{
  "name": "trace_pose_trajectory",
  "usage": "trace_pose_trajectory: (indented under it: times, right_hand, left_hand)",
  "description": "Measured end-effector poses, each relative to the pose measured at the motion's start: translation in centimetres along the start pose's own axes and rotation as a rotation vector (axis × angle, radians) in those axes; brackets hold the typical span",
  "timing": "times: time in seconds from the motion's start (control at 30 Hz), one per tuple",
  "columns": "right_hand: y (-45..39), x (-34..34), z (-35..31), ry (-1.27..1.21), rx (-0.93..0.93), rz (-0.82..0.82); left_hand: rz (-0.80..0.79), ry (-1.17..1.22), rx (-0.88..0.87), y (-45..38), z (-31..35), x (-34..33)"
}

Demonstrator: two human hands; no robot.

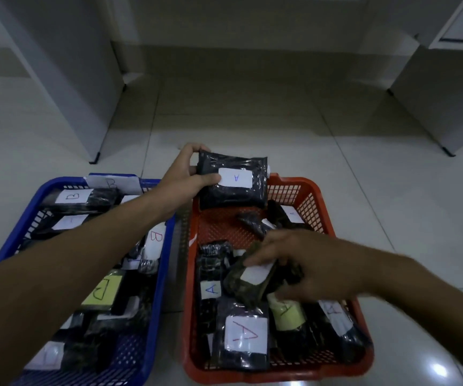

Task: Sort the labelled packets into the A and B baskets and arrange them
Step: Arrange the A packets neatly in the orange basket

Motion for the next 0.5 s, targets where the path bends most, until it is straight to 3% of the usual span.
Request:
trace_pose_trajectory:
  times: [0.07,0.13,0.17,0.23,0.37,0.43,0.5]
  right_hand:
    - [0.2,2.7,1.5,-0.146,-0.054,0.174]
    - [0.1,5.2,4.5,-0.127,-0.215,0.461]
    - [-0.2,5.6,5.9,-0.104,-0.31,0.526]
    - [-1.9,4.8,7.7,-0.2,-0.387,0.484]
    - [-4.9,2.9,7.6,-0.841,-0.297,0.426]
    - [-5.6,2.9,7.5,-0.934,-0.255,0.476]
    - [-5.7,3.0,7.9,-0.928,-0.266,0.547]
  left_hand:
    - [-0.057,-0.028,0.056,0.2,-0.7,-0.7]
    - [-0.1,-0.048,0.116,0.6,-1.4,-1.0]
    - [-0.116,-0.046,0.141,0.7,-1.7,-1.2]
    - [-0.126,-0.012,0.164,0.8,-1.9,-1.1]
    - [-0.19,0.151,0.197,0.8,-1.9,-0.9]
    - [-0.188,0.024,0.154,0.4,-1.6,-0.7]
    - [-0.152,-0.313,0.029,-0.1,-1.0,-0.2]
Point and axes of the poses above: each hand's wrist, its own y-axis away from the middle knuckle, its own x-axis out of the back of the hand, z = x × y, the point moved 7 cm from there along -y, towards the middle knuckle, and after that the axes turned 1 degree about -z, right-handed, at the moved point
